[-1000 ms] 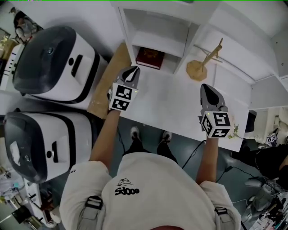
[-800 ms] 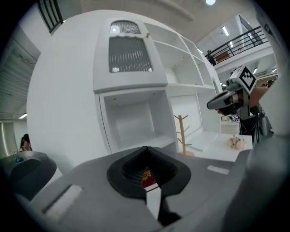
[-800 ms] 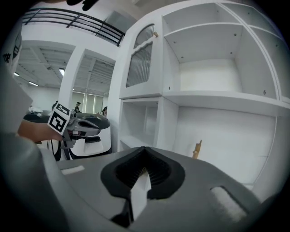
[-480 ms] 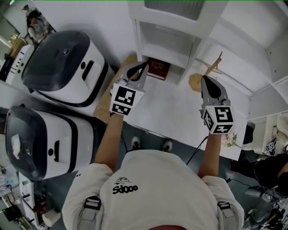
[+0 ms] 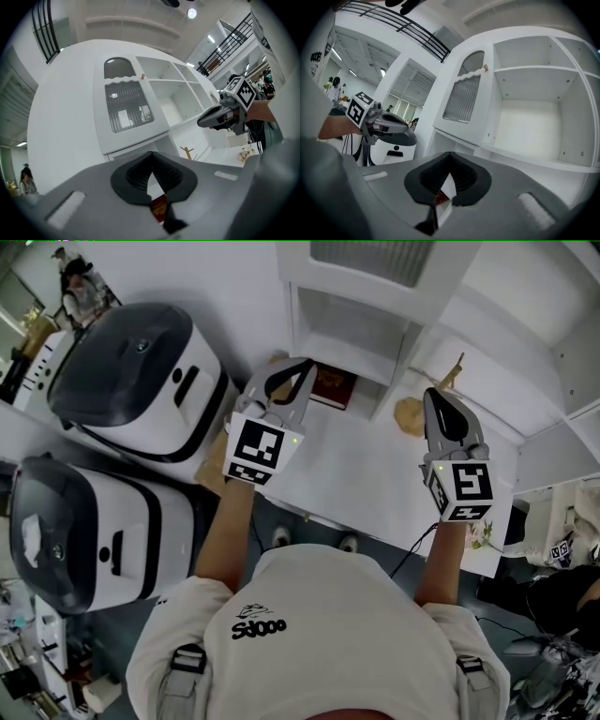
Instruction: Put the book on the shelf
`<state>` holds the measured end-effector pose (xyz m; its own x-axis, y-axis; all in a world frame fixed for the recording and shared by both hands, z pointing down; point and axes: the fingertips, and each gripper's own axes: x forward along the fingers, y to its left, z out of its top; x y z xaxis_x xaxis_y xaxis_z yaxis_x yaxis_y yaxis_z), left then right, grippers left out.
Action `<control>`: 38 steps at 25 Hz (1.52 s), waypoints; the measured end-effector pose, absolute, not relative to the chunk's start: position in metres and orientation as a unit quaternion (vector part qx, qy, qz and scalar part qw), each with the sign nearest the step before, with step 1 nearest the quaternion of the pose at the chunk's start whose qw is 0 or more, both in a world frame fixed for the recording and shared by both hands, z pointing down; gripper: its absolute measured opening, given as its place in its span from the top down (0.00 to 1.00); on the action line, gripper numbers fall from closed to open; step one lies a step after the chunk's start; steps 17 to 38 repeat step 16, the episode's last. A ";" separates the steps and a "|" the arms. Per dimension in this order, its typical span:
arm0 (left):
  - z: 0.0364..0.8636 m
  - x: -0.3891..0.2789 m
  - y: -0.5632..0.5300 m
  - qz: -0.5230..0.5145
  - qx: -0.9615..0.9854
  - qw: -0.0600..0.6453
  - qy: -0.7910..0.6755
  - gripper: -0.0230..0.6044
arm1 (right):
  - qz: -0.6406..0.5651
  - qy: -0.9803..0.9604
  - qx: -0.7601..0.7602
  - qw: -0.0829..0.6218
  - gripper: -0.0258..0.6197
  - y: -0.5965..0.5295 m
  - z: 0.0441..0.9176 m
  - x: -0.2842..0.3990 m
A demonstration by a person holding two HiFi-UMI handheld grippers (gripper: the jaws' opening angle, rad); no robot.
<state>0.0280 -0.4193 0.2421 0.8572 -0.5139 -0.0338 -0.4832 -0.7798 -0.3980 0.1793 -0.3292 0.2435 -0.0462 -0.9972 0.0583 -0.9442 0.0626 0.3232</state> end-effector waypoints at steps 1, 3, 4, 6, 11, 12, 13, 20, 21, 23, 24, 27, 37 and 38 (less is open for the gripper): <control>0.240 0.028 -0.419 -0.037 -0.942 0.204 0.264 0.94 | -0.101 -0.717 0.676 0.135 0.96 -0.329 0.243 0.178; 0.238 0.028 -0.418 -0.035 -0.941 0.207 0.264 0.93 | -0.101 -0.718 0.675 0.136 0.96 -0.329 0.243 0.177; 0.238 0.029 -0.418 -0.035 -0.941 0.208 0.263 0.94 | -0.100 -0.718 0.675 0.136 0.96 -0.329 0.244 0.177; 0.239 0.030 -0.418 -0.037 -0.942 0.210 0.261 0.94 | -0.096 -0.719 0.675 0.132 0.96 -0.329 0.245 0.178; 0.242 0.032 -0.418 -0.039 -0.943 0.208 0.257 0.93 | -0.085 -0.721 0.677 0.122 0.96 -0.329 0.248 0.180; 0.242 0.033 -0.418 -0.040 -0.943 0.208 0.256 0.93 | -0.084 -0.720 0.678 0.122 0.96 -0.329 0.249 0.181; 0.243 0.033 -0.418 -0.040 -0.943 0.208 0.256 0.93 | -0.083 -0.720 0.678 0.123 0.96 -0.329 0.250 0.181; 0.246 0.033 -0.418 -0.044 -0.944 0.206 0.255 0.93 | -0.082 -0.719 0.679 0.124 0.96 -0.330 0.252 0.181; 0.246 0.033 -0.418 -0.044 -0.944 0.206 0.255 0.93 | -0.082 -0.719 0.679 0.124 0.96 -0.330 0.252 0.181; 0.246 0.033 -0.418 -0.044 -0.944 0.206 0.255 0.93 | -0.082 -0.719 0.679 0.124 0.96 -0.330 0.252 0.181; 0.246 0.033 -0.418 -0.044 -0.944 0.206 0.255 0.93 | -0.082 -0.719 0.679 0.124 0.96 -0.330 0.252 0.181; 0.246 0.033 -0.418 -0.044 -0.944 0.206 0.255 0.93 | -0.082 -0.719 0.679 0.124 0.96 -0.330 0.252 0.181; 0.246 0.033 -0.418 -0.044 -0.944 0.206 0.255 0.93 | -0.082 -0.719 0.679 0.124 0.96 -0.330 0.252 0.181; 0.246 0.033 -0.418 -0.044 -0.944 0.206 0.255 0.93 | -0.082 -0.719 0.679 0.124 0.96 -0.330 0.252 0.181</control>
